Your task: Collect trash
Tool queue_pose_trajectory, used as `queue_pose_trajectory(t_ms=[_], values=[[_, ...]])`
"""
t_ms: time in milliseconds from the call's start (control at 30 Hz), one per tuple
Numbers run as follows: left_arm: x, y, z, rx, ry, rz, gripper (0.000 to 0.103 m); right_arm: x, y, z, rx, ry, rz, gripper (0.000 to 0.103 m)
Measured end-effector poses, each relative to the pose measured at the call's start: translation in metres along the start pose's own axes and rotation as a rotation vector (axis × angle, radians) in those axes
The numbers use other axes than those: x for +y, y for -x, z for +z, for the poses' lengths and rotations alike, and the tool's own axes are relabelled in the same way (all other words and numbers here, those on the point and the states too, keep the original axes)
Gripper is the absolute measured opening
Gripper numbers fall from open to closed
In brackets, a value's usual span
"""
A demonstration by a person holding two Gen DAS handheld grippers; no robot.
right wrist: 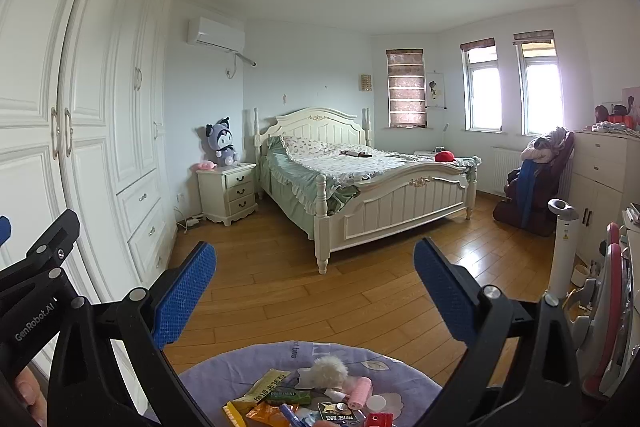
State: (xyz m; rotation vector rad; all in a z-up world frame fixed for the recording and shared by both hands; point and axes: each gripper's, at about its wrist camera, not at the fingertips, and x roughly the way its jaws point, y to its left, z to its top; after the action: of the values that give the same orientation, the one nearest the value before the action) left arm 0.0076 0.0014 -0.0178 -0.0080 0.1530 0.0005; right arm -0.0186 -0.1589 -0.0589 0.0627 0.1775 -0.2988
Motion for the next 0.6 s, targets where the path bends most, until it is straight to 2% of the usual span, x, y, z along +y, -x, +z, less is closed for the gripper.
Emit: queue_pose_trajectory(t_ms=[600], values=[[0.0055, -0.0034, -0.0047, 0.029, 0.008, 0.001, 0.098, 0.0013, 0.0003, -0.0039, 0.012, 0.011, 0.002, 0.098]])
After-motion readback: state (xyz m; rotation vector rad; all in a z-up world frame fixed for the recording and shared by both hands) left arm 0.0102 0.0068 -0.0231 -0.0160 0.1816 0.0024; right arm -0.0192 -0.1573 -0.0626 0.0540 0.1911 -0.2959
